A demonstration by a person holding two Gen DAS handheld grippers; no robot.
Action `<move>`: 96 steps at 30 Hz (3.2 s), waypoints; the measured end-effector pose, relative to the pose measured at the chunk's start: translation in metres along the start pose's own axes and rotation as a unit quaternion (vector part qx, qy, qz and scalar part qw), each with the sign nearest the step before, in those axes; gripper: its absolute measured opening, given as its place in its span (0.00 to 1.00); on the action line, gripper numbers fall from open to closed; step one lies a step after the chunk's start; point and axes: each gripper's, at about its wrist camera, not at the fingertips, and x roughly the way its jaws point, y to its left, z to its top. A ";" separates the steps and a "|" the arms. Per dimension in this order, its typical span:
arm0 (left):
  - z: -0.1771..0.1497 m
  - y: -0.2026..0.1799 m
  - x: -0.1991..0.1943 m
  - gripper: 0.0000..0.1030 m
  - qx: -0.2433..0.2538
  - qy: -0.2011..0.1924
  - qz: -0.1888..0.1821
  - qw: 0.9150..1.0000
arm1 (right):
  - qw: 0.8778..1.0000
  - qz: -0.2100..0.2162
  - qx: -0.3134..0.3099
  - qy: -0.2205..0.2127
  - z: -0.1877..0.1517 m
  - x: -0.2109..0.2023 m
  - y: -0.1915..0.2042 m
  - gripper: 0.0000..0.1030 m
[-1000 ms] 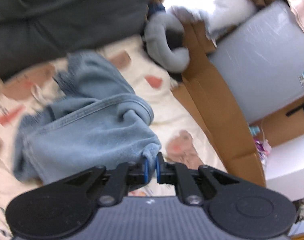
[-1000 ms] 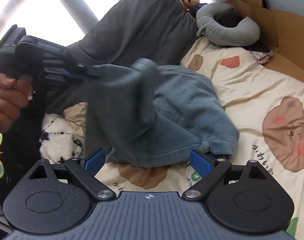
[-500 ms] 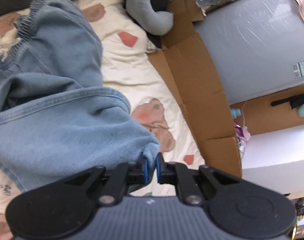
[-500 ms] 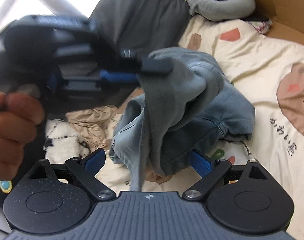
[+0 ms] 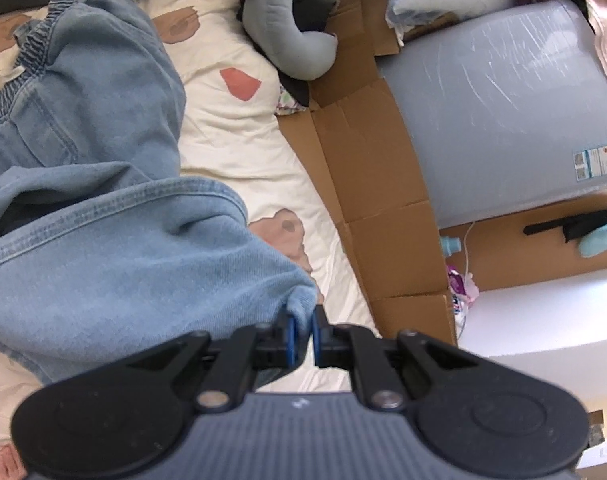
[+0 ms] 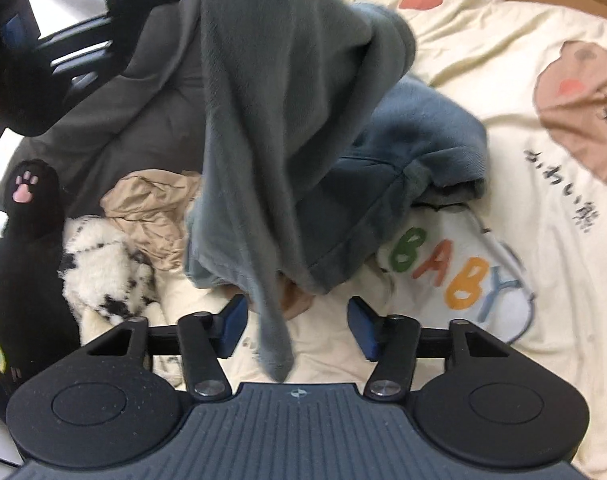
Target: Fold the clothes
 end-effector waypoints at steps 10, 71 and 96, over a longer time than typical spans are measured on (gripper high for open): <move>0.003 0.008 -0.002 0.08 0.017 -0.004 0.027 0.999 | 1.000 -0.026 -0.017 0.003 -0.006 -0.030 -0.020 0.01; -0.019 0.255 -0.069 0.54 -0.096 -0.017 0.278 0.956 | 0.894 -0.412 0.149 -0.092 -0.074 -0.365 -0.163 0.01; -0.053 0.256 -0.116 0.04 -0.121 -0.090 0.191 0.970 | 0.889 -0.413 0.173 -0.099 -0.156 -0.431 -0.069 0.01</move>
